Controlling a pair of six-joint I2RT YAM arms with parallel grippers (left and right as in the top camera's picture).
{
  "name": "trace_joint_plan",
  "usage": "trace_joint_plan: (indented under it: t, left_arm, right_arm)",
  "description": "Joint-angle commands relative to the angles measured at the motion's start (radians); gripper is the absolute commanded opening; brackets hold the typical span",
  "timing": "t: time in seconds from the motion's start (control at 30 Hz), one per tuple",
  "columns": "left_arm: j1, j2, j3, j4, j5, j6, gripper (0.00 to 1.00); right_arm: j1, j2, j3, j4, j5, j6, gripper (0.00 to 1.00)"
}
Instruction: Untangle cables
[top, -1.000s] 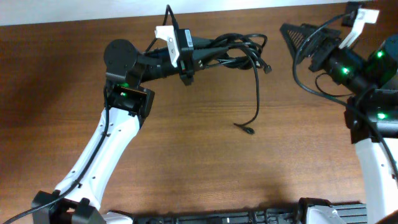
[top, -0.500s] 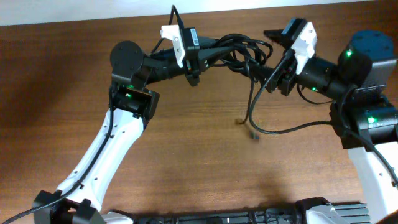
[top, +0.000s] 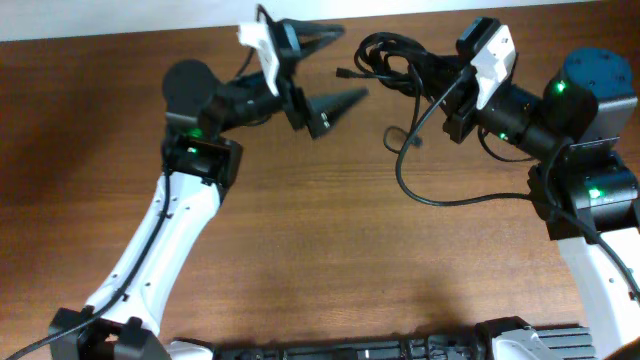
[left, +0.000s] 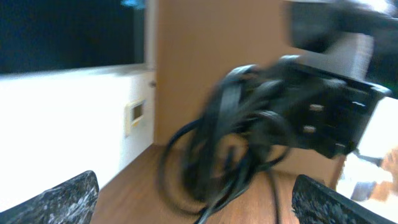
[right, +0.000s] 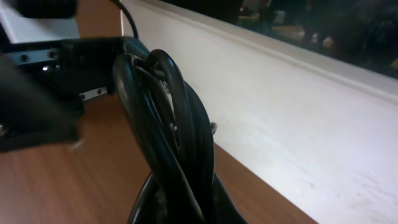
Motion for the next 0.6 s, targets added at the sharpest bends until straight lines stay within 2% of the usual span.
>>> trace_joint_plan:
  t: [0.0,0.17,0.3,0.33,0.37,0.4,0.47,0.5,0.57]
  left_arm:
    - [0.035,-0.005,0.008,-0.039,-0.087,-0.208,0.99]
    - [0.008,-0.005,0.008,-0.034,-0.029,-0.226,0.99]
    - [-0.03,-0.005,0.008,0.021,0.018,-0.185,1.0]
    - [-0.031,-0.005,0.008,0.025,0.017,-0.185,0.93]
    - [-0.031,-0.005,0.008,0.025,0.017,-0.185,0.79]
    - [-0.031,-0.005,0.008,0.023,0.017,-0.184,0.52]
    - [-0.031,-0.003,0.008,0.022,0.013,-0.184,0.21]
    - [-0.031,-0.003,0.008,0.023,0.01,-0.184,0.02]
    - [-0.031,-0.003,0.008,0.023,0.002,-0.185,0.0]
  right_arm:
    - [0.008,-0.006,0.019,0.029,0.028,0.032,0.04]
    - [0.008,-0.006,0.019,0.045,-0.054,0.032,0.04]
    - [0.008,-0.006,0.019,0.045,-0.054,0.032,0.04]
    - [0.008,-0.006,0.019,0.045,-0.054,0.032,0.04]
    - [0.008,-0.006,0.019,0.045,-0.054,0.033,0.04]
    - [0.008,-0.006,0.019,0.045,-0.067,0.033,0.04]
    - [0.008,-0.006,0.019,0.049,-0.135,0.032,0.04]
    - [0.008,-0.006,0.019,0.048,-0.147,0.032,0.04]
    - [0.008,-0.006,0.019,0.047,-0.148,0.032,0.04]
